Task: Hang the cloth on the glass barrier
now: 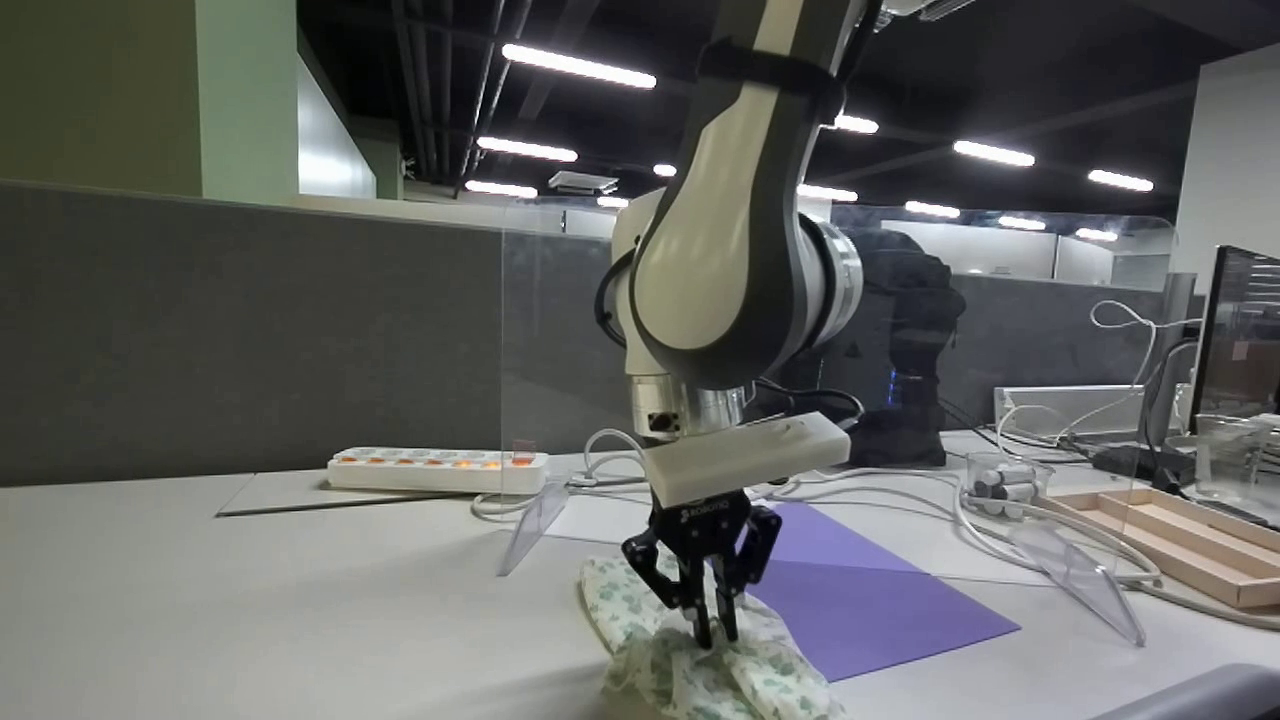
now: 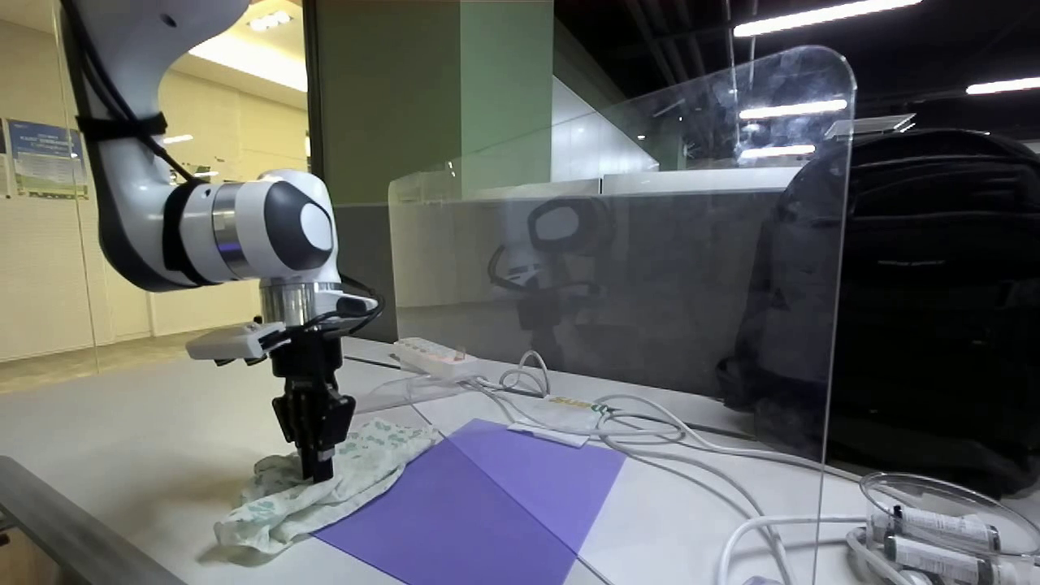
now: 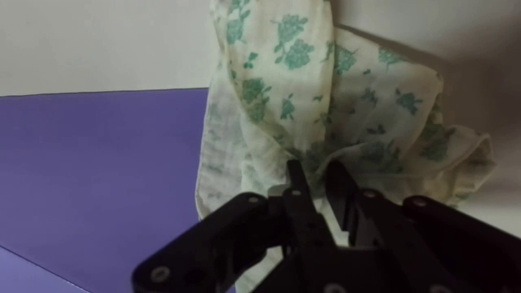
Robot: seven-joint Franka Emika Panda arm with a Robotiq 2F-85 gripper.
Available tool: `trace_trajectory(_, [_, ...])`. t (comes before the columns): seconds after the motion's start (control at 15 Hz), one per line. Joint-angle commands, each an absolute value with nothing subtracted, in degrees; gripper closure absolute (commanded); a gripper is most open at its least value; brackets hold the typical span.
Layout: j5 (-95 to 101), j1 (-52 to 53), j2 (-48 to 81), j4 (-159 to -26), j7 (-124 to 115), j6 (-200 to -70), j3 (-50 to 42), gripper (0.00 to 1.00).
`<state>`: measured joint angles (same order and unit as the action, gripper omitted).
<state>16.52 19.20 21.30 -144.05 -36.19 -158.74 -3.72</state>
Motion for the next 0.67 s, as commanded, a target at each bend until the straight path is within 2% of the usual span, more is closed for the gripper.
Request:
trace_trajectory(0.0, [14.55, 20.11, 20.65, -143.93, -36.85, -158.77, -4.15, 1.0])
trace_trajectory(0.6, [13.4, 22.02, 7.96, -144.02, -40.19, -148.99, -1.31, 0.99])
